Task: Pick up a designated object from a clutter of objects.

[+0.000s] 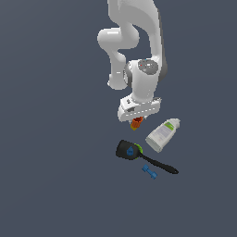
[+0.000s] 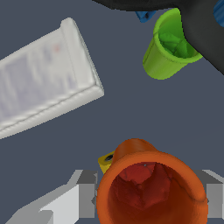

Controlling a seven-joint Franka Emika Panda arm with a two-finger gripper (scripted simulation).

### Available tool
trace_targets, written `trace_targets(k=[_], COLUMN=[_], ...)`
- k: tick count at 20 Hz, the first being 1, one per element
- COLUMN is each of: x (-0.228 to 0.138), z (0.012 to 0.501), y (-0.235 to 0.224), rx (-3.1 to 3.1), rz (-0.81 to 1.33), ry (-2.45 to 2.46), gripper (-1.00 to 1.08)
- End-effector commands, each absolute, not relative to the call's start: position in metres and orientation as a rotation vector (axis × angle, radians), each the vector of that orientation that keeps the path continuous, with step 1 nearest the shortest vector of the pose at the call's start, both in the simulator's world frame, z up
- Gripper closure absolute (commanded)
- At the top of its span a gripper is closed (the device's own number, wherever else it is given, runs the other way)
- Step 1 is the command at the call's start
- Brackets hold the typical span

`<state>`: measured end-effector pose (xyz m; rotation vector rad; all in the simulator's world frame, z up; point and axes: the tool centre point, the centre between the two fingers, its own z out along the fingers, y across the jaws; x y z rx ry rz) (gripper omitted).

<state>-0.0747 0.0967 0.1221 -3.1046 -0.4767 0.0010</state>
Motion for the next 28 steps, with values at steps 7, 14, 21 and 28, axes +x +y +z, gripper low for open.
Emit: trace_targets(k=[7,14,21,28], x=[-0.064,-0.053,-0.042,-0.030], z=[0.197,0.260,0.323,0.376], y=[0.022,-0.042,-0.107,-0.161], rx=[-3.100,-3.099,-3.102,-3.104], rz=[-0.002,-0.002,-0.001,0.000], ry=[-0.477,-0.477,-0.477,-0.477], gripper=[1.08,1.08,1.08,1.08])
